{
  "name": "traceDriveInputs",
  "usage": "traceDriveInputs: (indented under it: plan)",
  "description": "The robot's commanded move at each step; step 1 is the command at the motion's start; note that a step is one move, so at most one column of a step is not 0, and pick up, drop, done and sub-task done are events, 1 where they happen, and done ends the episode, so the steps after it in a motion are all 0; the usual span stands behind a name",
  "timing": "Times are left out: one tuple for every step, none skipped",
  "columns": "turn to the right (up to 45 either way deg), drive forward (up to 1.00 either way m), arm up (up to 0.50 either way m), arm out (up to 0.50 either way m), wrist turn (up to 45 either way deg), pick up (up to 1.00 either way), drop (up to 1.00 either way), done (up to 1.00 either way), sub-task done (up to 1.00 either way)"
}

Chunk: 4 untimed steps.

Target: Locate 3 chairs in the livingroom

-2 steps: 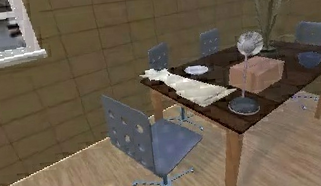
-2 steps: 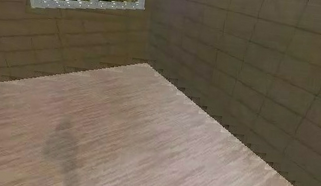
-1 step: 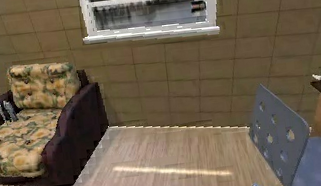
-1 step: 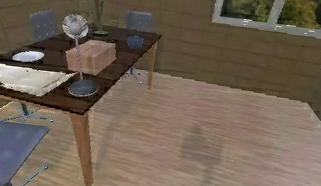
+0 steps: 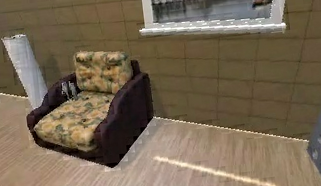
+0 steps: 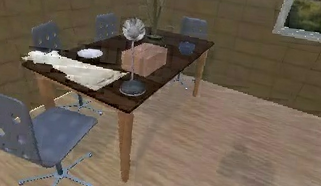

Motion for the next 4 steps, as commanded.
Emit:
traceDriveInputs:
  plan:
    - [0.0, 0.65, 0.0, 0.0, 0.0, 0.0, 0.0, 0.0, 0.0]
    - [27.0, 0.0, 0.0, 0.0, 0.0, 0.0, 0.0, 0.0, 0.0]
    - [0.0, 0.7, 0.0, 0.0, 0.0, 0.0, 0.0, 0.0, 0.0]
    - [45.0, 0.0, 0.0, 0.0, 0.0, 0.0, 0.0, 0.0, 0.0]
